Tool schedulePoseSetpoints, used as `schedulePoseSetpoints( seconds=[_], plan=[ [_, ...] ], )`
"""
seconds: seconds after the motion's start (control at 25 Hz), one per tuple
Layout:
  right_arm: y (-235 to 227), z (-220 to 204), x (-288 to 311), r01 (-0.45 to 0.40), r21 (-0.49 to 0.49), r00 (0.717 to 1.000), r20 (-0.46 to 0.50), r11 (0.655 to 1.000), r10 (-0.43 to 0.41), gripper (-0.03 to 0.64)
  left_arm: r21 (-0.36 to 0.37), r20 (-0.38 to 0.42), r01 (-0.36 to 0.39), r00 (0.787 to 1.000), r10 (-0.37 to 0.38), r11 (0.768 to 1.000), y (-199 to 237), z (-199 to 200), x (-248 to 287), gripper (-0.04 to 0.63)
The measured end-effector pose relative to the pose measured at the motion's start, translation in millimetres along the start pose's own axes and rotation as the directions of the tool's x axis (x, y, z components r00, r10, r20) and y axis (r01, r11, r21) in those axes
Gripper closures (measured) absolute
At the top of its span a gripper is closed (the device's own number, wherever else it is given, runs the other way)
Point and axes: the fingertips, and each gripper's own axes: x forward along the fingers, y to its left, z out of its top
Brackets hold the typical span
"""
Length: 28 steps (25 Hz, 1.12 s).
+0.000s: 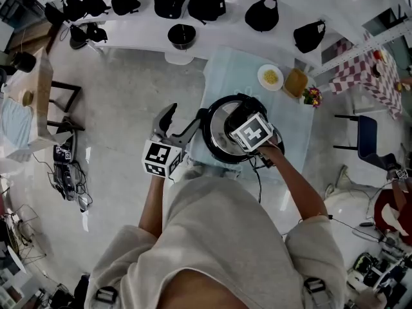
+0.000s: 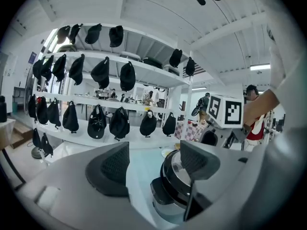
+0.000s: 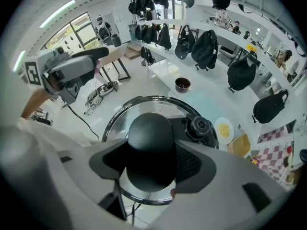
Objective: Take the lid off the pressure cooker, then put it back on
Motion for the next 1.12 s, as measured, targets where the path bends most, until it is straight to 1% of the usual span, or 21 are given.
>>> schedulePoseSetpoints(
  seconds=[0.08,0.2,0.36,0.64,0.72,0.76,0.84,0.92,1.0,1.04,1.12],
  plan=[
    [2,-2,3,0.011,-0.016,1.0,-0.003,1.0,-0.011,0.344,-0.006,-0.004,0.005,1.0,-0.005,1.0,-1,-1,2,0.272],
    [-12,-7,21,0.034,-0.041,0.999,0.023,0.999,-0.033,0.344,-0.013,-0.008,0.01,1.0,-0.01,1.0,-3,-2,7,0.272],
    [1,-3,5,-0.023,-0.034,1.0,0.013,0.999,0.024,0.344,-0.014,-0.01,0.013,1.0,-0.013,1.0,-6,0,10,0.272],
    [2,-2,4,-0.038,-0.124,0.999,-0.008,0.992,0.037,0.339,-0.006,-0.007,0.002,1.0,-0.002,1.0,-6,0,9,0.272],
    [2,-3,6,-0.049,-0.165,0.999,-0.022,0.985,0.046,0.339,-0.005,-0.008,-0.002,1.0,0.002,1.0,-5,0,9,0.272],
    [3,-3,6,-0.059,-0.205,0.998,-0.032,0.977,0.054,0.339,-0.007,-0.01,-0.003,1.0,0.003,1.0,-5,-1,9,0.272],
    [7,-3,7,-0.09,-0.312,0.996,-0.056,0.946,0.076,0.341,-0.008,-0.01,-0.006,1.0,0.006,1.0,-4,-1,9,0.272],
    [12,-5,8,-0.121,-0.402,0.992,-0.087,0.908,0.094,0.341,-0.006,-0.007,-0.011,1.0,0.011,1.0,-3,-1,8,0.272],
    [14,-4,9,-0.137,-0.492,0.99,-0.107,0.86,0.096,0.339,0.001,-0.002,-0.016,1.0,0.016,1.0,-2,-1,8,0.272],
    [14,-4,9,-0.144,-0.522,0.988,-0.117,0.841,0.097,0.337,0.002,-0.002,-0.018,1.0,0.018,1.0,-2,-1,8,0.272],
    [15,-4,10,-0.157,-0.547,0.986,-0.128,0.823,0.103,0.333,0.001,-0.002,-0.021,1.0,0.021,1.0,-1,-1,8,0.272]
  ],
)
